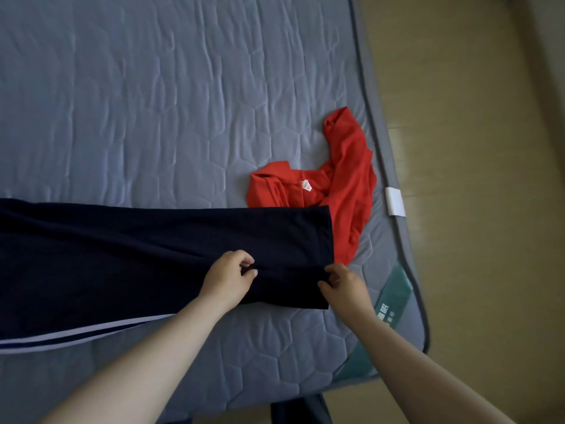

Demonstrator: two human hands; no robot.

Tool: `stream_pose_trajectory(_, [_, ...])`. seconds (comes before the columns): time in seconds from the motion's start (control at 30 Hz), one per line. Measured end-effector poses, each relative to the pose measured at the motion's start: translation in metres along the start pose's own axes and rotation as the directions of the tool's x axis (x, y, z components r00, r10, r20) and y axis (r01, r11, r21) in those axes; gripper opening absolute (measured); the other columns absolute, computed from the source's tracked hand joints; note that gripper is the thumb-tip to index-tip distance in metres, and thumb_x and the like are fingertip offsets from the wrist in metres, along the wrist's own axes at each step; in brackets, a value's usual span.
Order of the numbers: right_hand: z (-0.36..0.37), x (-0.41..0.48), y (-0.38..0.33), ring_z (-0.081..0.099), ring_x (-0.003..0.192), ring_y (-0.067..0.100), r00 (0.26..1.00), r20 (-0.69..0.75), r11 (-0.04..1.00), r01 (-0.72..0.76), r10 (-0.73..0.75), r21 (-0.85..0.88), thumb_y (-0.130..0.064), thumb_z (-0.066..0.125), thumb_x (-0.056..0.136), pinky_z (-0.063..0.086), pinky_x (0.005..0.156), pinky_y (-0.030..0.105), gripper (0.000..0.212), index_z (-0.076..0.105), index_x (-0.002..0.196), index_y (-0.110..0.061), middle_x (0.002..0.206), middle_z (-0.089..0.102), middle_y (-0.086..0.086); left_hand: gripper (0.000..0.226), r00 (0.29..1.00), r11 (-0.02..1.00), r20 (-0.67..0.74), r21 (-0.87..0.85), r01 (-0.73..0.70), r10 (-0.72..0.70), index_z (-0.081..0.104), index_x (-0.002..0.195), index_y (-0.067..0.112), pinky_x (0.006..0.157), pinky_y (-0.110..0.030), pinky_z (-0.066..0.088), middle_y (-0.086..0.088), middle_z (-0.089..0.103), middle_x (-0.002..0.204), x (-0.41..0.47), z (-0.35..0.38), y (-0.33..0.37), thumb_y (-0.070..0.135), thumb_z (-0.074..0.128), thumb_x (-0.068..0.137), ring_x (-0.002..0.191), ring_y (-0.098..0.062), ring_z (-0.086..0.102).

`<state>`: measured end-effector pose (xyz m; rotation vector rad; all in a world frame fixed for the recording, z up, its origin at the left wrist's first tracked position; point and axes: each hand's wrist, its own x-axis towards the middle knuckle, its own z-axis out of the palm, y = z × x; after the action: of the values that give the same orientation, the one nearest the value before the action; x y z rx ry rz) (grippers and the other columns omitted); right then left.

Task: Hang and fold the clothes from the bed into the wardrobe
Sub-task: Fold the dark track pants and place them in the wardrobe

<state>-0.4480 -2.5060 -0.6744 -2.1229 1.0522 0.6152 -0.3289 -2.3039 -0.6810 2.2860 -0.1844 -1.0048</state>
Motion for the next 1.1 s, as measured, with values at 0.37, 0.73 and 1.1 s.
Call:
stream_pose_trajectory(0.37, [0.019,0.003,0.019,0.053,0.084,0.020,0.974,-0.179,0.990,0.144,-0.141,0.003,-0.017,0.071,0.077,0.038,0.072,0.029,0.008,0.065,0.080,-0.014,0.082,0.064,-0.002,0.045,0.994,0.983,0.100,0.182,0.030,-0.049,0.058,0.123,0.021,0.092,-0.026,0.041,0.004,0.058,0.119,0.008,0.021,-0.018,0.025,0.073,0.081,0.112,-0.015,0.048])
stream_pose_trajectory(0.73, [0.015,0.001,0.023,0.042,0.048,0.018,0.995,-0.032,0.986,0.102,-0.099,0.131,-0.039,0.056,0.093,0.034,0.051,0.035,0.050,0.045,0.055,-0.009,0.046,0.042,0.002,0.019,0.980,0.891,0.199,0.444,-0.092,0.002,0.049,0.080,0.030,0.105,-0.038,0.027,0.016,0.053,0.080,0.005,0.013,-0.020,0.037,0.066,0.084,0.091,-0.010,0.053])
stream_pose_trajectory(1.1, [0.021,0.001,0.017,0.060,0.059,0.015,0.963,0.233,0.958,0.188,-0.137,-0.215,-0.052,0.049,0.094,0.048,0.060,0.031,0.054,0.066,0.061,-0.013,0.055,0.063,-0.003,0.021,0.916,0.955,0.388,0.296,-0.025,-0.097,0.068,0.090,0.028,0.085,-0.028,0.051,0.014,0.063,0.096,-0.004,0.008,-0.032,0.044,0.071,0.078,0.091,-0.006,0.060])
